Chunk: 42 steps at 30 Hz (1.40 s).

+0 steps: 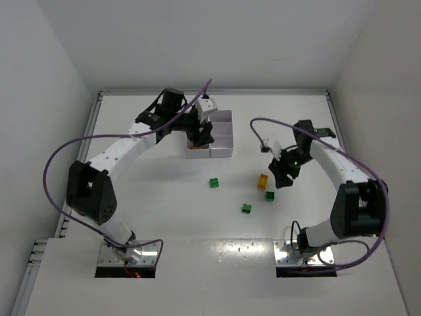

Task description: Sort the legos into containers by color

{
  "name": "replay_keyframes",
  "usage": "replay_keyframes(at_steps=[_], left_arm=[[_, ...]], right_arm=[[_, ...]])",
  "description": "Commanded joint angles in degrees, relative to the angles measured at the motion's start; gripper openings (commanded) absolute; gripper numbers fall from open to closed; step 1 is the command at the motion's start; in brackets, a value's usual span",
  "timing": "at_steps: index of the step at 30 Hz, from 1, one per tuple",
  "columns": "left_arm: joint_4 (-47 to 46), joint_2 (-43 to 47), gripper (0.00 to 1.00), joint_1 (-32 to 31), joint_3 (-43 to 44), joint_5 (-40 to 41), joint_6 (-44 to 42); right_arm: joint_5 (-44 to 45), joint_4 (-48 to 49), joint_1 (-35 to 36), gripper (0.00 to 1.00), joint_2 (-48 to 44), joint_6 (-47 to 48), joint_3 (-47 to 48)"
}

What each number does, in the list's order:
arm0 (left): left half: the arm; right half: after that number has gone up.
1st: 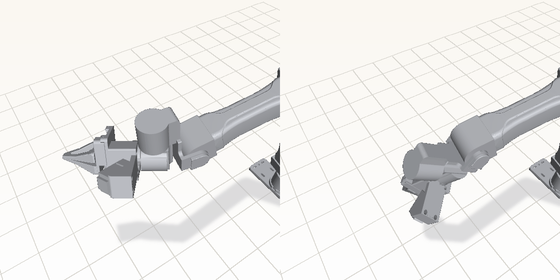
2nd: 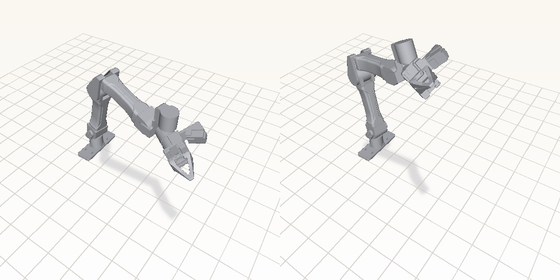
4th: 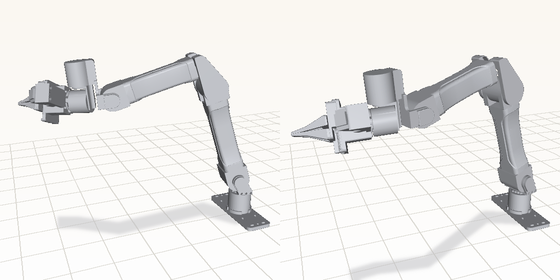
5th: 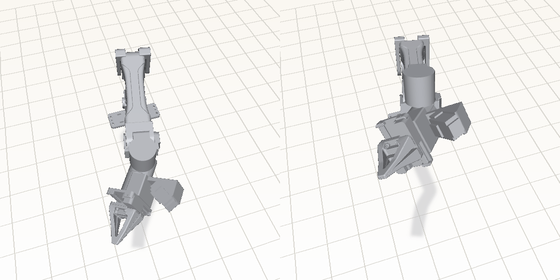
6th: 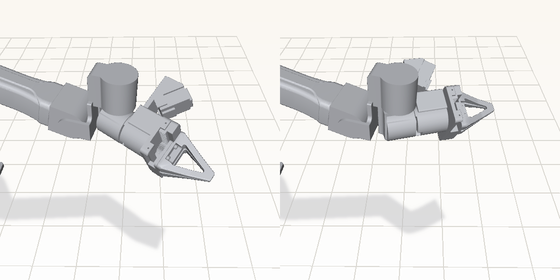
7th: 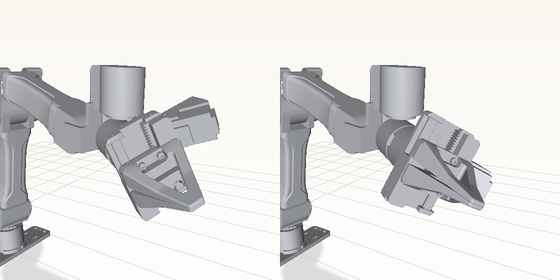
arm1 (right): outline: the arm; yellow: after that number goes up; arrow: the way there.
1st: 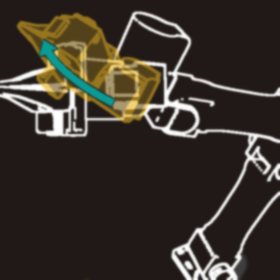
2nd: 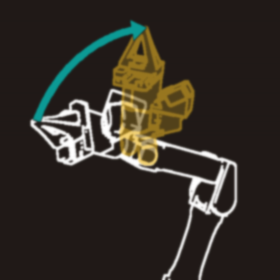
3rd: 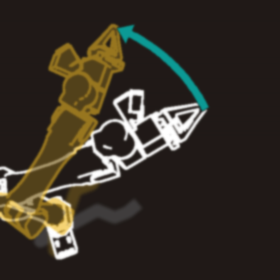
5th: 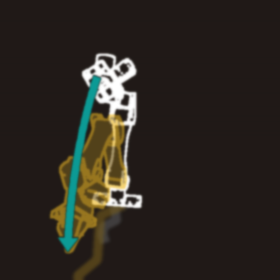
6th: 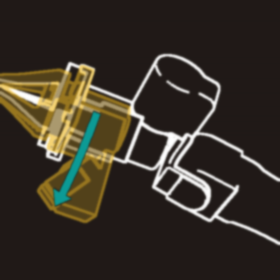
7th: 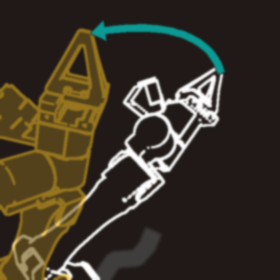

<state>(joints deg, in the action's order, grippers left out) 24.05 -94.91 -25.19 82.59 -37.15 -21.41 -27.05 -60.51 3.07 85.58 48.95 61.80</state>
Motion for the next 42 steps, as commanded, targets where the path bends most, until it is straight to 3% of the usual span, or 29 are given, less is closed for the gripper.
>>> replay_keyframes(at_steps=[1,5,14,31,38,41,42], left_arm=[[-8.85,4.03,0.70,-0.21,-6.38,4.97,9.53],[-8.85,5.35,0.71,-0.21,-9.01,7.26,12.62],[-8.85,7.11,0.73,-0.74,-11.39,9.54,14.73],[-9.38,6.06,0.76,-1.26,-10.87,10.60,13.06],[-9.38,5.53,0.76,-0.74,-10.87,11.13,12.53],[-9.38,5.53,0.76,-0.74,-10.34,11.13,12.53],[-9.38,5.53,0.76,-0.22,-10.34,11.13,12.53]], right_arm=[[2.25,5.13,3.77,0.58,-9.19,2.29,-7.20],[4.20,9.35,8.34,0.60,-11.40,0.53,-14.41],[9.29,20.95,10.82,0.71,-9.47,-3.77,-18.56],[10.44,22.19,14.33,0.71,-1.12,-4.39,-18.03],[12.81,22.81,15.47,0.65,2.48,-3.86,-18.65],[13.95,24.12,15.47,0.57,3.01,-3.86,-19.26],[13.95,24.12,15.47,0.50,3.01,-3.86,-19.26]])
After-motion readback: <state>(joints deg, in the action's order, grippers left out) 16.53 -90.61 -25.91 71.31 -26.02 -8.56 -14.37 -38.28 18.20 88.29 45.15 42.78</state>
